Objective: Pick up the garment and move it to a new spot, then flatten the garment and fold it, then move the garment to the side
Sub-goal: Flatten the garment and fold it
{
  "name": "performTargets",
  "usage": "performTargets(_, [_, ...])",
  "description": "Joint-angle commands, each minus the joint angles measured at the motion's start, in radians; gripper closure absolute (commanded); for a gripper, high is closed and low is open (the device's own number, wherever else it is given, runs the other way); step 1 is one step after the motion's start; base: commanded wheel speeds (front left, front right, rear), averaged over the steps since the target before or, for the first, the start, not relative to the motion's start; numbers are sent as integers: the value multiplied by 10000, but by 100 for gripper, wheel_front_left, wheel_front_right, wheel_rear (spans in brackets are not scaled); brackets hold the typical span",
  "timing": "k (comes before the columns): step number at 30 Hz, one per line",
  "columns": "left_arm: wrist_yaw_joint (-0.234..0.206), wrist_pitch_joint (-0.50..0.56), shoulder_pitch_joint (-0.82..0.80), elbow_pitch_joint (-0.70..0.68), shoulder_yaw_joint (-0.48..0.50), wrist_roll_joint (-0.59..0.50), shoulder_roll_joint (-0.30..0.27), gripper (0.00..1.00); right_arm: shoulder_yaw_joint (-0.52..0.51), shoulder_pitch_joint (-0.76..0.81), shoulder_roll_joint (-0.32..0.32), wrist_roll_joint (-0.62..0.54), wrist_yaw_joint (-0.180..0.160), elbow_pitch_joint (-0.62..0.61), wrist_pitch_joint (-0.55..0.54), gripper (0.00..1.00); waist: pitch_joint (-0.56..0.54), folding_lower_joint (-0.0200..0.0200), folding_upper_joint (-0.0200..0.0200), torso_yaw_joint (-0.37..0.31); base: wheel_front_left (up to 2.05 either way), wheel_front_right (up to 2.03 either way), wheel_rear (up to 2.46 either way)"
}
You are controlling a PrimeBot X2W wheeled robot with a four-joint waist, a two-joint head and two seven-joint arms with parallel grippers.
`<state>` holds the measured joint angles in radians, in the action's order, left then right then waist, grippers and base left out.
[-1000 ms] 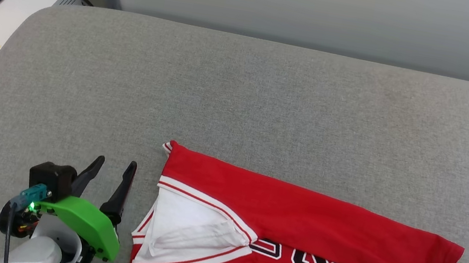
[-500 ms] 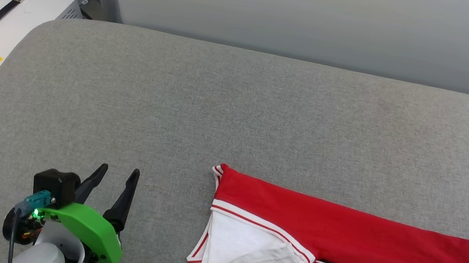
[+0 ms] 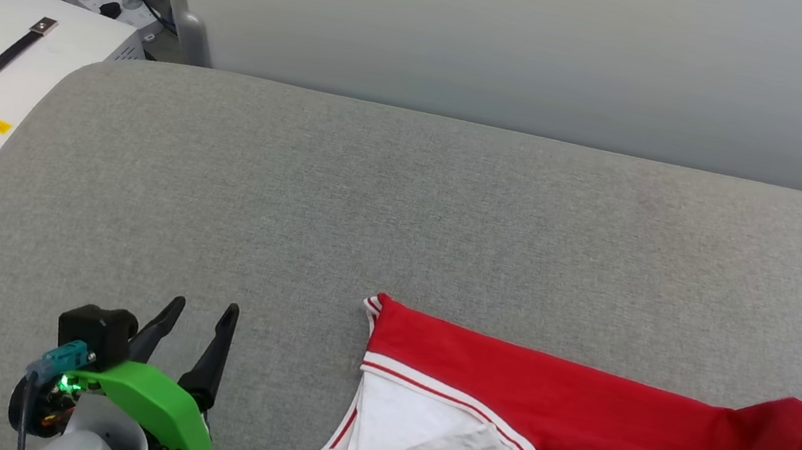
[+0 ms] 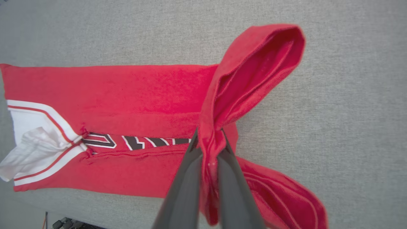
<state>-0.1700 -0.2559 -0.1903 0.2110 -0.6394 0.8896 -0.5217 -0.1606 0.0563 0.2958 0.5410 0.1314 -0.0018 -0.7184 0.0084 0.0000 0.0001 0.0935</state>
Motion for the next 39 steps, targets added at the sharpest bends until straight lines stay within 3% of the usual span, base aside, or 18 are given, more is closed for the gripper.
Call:
performTargets(1, [94, -59, 223, 24, 52, -126, 96, 0, 91, 143, -206, 29, -7, -312, -155, 100, -34, 0, -1, 70, 0, 0, 0])
performTargets(13, [286, -59, 387, 266, 299, -235, 369, 0, 1206, -14, -2328, 222, -7, -1625, -1353, 100, -92, 0, -1, 614, 0, 0, 0])
performTargets(21, [369, -59, 422, 360, 428, -288, 427, 0, 2832, -572, -2451, 2531, -7, -413, -192, 100, -107, 0, -1, 851, 0, 0, 0])
performTargets(26, [410, -55, 372, 395, 405, -321, 421, 0, 3955, -1321, -2453, 2862, -7, 567, 664, 100, -78, 0, -1, 1036, 0, 0, 0])
performTargets(33, [537, 19, 264, 223, 325, -231, 538, 0, 4639, -2220, -2454, 2900, -7, 2301, 1654, 100, -50, 0, -1, 1361, 0, 0, 0])
performTargets(34, [530, 31, 258, 203, 310, -242, 530, 0, 4718, -2338, -2454, 2954, -7, 2555, 1822, 82, -33, 0, -1, 1397, 0, 0, 0])
performTargets(35, [521, 40, 252, 187, 301, -251, 523, 0, 4797, -2434, -2454, 2954, -7, 2741, 1941, 0, -14, 0, -1, 1421, 0, 0, 0])
performTargets(39, [471, 72, 264, 159, 265, -295, 468, 0, 5378, -2781, -2454, 3317, -7, 3226, 2276, 0, 47, 0, -1, 1481, 0, 0, 0])
